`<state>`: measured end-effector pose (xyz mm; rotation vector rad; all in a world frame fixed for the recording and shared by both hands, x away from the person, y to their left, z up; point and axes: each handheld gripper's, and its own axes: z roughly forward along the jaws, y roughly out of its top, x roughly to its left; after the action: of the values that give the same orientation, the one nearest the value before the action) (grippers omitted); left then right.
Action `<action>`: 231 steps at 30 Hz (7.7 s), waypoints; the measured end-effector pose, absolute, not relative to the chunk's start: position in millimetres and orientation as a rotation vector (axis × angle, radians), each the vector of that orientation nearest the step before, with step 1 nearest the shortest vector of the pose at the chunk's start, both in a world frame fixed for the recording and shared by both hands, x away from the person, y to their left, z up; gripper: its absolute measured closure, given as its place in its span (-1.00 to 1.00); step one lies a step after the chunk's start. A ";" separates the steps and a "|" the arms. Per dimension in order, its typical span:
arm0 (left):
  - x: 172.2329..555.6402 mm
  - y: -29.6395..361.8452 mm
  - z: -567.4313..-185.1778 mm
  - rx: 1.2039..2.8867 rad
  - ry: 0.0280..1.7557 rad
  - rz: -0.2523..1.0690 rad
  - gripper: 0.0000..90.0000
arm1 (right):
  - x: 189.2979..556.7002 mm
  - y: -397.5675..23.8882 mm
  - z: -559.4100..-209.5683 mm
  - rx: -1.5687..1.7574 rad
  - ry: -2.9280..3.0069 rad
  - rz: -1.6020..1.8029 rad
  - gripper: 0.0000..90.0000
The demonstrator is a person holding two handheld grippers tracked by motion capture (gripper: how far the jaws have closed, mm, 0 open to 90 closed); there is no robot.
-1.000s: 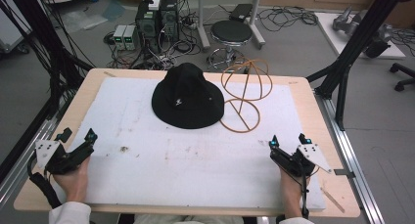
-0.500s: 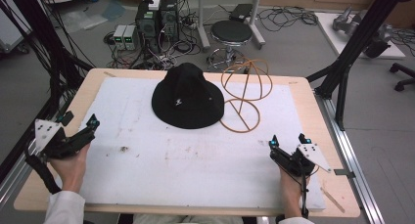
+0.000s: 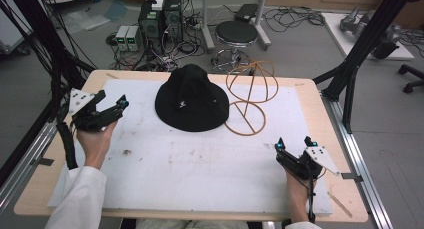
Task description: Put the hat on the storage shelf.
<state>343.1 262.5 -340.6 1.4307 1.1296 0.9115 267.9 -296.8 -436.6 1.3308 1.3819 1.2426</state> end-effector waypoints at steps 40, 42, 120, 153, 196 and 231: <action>463.1 133.6 -347.9 1.640 1.082 0.737 -0.43 | 267.4 -298.6 -436.9 1.325 1.388 1.269 -0.81; 465.3 131.0 -352.1 1.652 1.082 0.723 -0.43 | 267.6 -298.6 -437.0 1.328 1.389 1.273 -0.81; 456.9 120.7 -387.8 1.658 1.041 0.599 0.90 | 270.9 -301.2 -440.3 1.390 1.396 1.331 -0.81; 410.7 139.8 -324.2 1.439 0.867 0.812 0.90 | 272.3 -302.2 -441.3 1.400 1.401 1.353 -0.81; 369.2 117.2 -234.9 1.179 0.595 0.772 0.90 | 273.4 -302.5 -442.3 1.412 1.404 1.381 -0.81; 409.1 -3.4 -205.1 1.313 0.442 0.625 0.90 | 273.3 -304.2 -443.0 1.421 1.403 1.408 -0.81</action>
<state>409.1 -3.4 -205.1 1.3131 0.4423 0.6254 273.3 -304.2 -443.0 1.4211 1.4031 1.4077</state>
